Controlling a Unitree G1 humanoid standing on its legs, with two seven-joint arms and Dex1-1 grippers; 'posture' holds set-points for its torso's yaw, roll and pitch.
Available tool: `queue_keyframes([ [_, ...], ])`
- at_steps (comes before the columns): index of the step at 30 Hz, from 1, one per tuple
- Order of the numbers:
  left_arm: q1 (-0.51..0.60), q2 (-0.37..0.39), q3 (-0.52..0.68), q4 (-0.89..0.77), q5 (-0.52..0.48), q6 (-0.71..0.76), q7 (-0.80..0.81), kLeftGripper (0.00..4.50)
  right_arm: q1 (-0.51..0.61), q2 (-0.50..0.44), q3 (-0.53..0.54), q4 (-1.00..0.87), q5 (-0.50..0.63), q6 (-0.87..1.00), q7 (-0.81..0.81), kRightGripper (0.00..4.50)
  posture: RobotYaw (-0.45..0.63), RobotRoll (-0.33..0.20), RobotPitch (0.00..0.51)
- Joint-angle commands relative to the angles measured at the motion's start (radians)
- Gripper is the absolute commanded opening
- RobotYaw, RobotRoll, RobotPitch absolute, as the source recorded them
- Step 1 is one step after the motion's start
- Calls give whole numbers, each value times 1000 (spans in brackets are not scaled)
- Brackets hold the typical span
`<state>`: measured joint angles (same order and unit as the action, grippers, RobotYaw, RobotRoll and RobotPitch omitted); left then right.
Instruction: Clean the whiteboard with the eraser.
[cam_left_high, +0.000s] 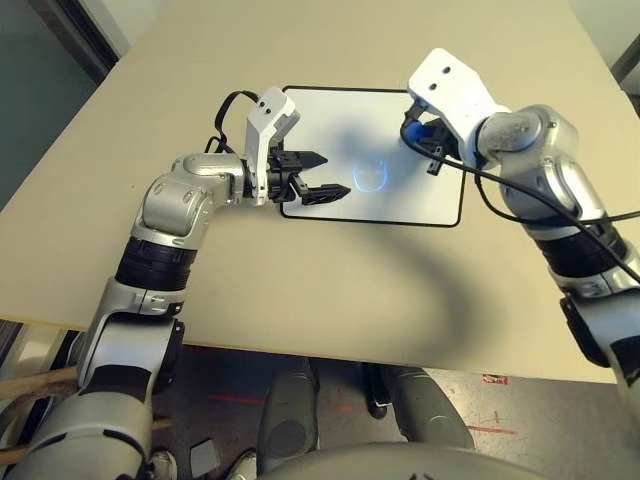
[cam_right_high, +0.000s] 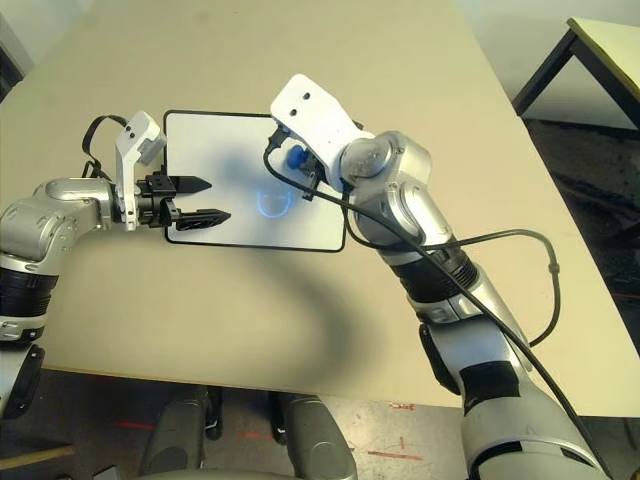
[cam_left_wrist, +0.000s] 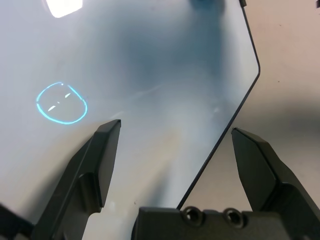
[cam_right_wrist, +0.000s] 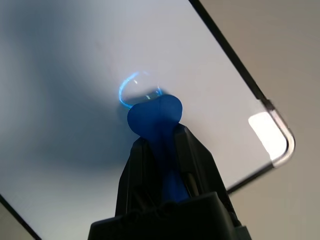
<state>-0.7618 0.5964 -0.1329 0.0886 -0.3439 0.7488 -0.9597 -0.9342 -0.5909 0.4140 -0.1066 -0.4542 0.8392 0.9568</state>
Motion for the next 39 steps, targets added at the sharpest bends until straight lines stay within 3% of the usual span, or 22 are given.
queue_keyframes([
  [1,-7,1,-16,7,11,2,-7,4500,21,-15,1,-14,17,7,6,546,-43,0,173],
  [15,2,-5,-7,-30,1,29,9,4500,-11,61,52,91,16,-65,-23,546,-17,0,181],
  [26,14,-11,0,-51,-9,41,29,4500,-139,168,67,268,17,-134,-45,546,-11,0,182],
  [39,15,-33,5,-65,-16,41,57,4500,-216,270,53,347,33,-174,-60,546,1,0,175],
])
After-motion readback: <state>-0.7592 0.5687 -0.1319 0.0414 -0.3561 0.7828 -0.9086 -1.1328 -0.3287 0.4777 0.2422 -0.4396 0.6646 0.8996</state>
